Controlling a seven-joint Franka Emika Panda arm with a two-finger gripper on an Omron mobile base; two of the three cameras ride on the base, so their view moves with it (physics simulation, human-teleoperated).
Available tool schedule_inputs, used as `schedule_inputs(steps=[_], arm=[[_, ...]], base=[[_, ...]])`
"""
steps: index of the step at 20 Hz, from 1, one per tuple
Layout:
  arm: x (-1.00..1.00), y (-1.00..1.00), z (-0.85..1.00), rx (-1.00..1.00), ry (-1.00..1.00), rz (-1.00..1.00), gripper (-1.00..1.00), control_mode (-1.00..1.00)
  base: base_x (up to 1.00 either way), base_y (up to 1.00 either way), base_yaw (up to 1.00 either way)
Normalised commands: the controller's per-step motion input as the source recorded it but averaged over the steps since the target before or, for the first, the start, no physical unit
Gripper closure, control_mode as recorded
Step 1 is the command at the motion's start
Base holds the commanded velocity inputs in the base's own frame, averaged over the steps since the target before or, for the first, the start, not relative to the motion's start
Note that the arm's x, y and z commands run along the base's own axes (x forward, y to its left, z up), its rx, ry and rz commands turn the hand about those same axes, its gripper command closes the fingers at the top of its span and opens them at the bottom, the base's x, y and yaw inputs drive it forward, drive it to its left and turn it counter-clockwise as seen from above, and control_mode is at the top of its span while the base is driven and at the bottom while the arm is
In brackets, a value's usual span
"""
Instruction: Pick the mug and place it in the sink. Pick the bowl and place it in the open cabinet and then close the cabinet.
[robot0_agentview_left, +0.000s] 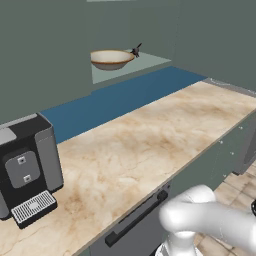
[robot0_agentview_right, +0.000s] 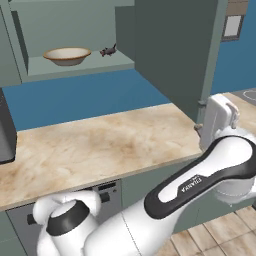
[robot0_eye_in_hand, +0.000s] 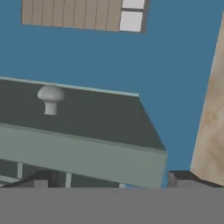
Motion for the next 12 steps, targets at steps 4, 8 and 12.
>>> schedule_inputs(steps=[4, 8, 12], arm=[[-0.01, -0.61, 0.0, -0.15, -0.2, 0.05, -1.0, -1.0], [0.0, -0.61, 0.0, -0.14, -0.16, 0.05, -1.0, -1.0], [0.06, -0.34, -0.14, -0.13, -0.1, 0.05, -1.0, -1.0]], base=[[0.0, 0.0, 0.0], [0.0, 0.0, 0.0], [0.0, 0.0, 0.0]])
